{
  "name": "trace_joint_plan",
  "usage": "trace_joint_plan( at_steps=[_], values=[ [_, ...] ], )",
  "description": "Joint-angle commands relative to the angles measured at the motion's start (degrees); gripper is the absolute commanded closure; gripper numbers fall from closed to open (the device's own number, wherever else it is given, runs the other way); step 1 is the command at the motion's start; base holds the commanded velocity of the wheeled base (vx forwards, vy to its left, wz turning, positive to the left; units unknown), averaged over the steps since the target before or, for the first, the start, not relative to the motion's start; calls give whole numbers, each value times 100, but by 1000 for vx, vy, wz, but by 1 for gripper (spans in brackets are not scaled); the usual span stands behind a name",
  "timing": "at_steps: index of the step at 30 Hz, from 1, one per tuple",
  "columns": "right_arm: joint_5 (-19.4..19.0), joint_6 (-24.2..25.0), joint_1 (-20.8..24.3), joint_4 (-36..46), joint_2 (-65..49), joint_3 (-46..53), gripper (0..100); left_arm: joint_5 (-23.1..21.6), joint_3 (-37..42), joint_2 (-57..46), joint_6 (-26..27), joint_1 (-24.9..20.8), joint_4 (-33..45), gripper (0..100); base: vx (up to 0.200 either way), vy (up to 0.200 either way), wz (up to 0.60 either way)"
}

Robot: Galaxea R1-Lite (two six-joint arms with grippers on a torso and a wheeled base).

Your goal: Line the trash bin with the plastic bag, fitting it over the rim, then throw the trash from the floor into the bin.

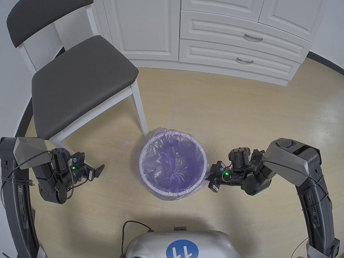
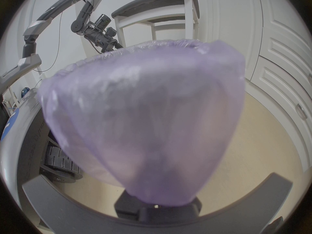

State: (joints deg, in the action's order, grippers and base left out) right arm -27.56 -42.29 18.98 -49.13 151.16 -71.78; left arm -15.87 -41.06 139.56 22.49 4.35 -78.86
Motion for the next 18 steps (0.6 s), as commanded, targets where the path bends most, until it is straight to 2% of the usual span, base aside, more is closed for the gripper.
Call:
trace_joint_plan(
  at_steps=[1,5,9,18],
  values=[
    [-65,1,-35,-44,36,-29,100,5,1,28,-8,-154,-103,0,0,0,0],
    [-74,19,-44,-132,10,6,100,93,98,-157,-34,-444,-200,0,0,0,0],
    [-74,54,9,-457,27,-20,100,216,537,-579,-377,-769,-376,0,0,0,0],
    [-30,555,159,-862,282,-117,100,260,1205,-948,-368,-1138,-595,0,0,0,0]
  ],
)
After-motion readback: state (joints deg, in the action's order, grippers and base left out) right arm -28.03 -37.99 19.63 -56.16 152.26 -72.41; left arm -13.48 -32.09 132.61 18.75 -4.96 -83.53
